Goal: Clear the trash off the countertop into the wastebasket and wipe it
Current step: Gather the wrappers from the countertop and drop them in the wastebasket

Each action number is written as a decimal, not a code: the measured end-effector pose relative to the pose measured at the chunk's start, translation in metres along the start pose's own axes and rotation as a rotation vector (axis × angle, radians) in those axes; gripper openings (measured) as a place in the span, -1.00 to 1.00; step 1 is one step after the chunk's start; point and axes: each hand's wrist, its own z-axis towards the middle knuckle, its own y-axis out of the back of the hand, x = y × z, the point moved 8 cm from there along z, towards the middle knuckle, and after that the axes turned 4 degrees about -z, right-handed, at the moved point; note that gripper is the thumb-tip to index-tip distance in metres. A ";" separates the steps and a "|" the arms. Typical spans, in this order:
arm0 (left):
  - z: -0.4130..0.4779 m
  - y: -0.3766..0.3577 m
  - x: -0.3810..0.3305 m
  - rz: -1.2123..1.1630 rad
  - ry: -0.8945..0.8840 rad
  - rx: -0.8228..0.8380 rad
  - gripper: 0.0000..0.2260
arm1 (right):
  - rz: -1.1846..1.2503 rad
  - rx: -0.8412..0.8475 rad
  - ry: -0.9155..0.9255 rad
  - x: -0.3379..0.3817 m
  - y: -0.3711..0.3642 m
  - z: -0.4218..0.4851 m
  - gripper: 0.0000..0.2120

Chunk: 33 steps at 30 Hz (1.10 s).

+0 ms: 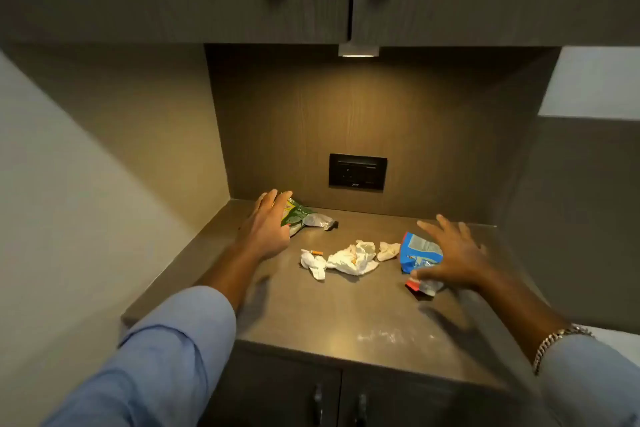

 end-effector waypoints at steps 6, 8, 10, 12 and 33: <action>0.051 -0.072 0.073 0.231 0.304 0.370 -0.35 | 0.034 0.348 -0.010 -0.040 -0.070 0.043 -0.17; 0.063 -0.081 0.088 0.226 0.332 0.370 -0.41 | 0.009 0.281 -0.010 -0.045 -0.073 0.055 -0.31; 0.068 -0.084 0.098 0.247 0.333 0.280 -0.57 | -0.065 0.166 -0.011 -0.047 -0.072 0.062 -0.49; 0.069 -0.081 0.104 0.329 0.302 0.135 -0.69 | -0.105 0.032 -0.041 -0.046 -0.069 0.061 -0.60; -0.230 -0.064 -0.187 -0.874 -0.020 0.314 -0.76 | 1.062 -0.523 0.119 0.033 0.028 -0.275 -0.54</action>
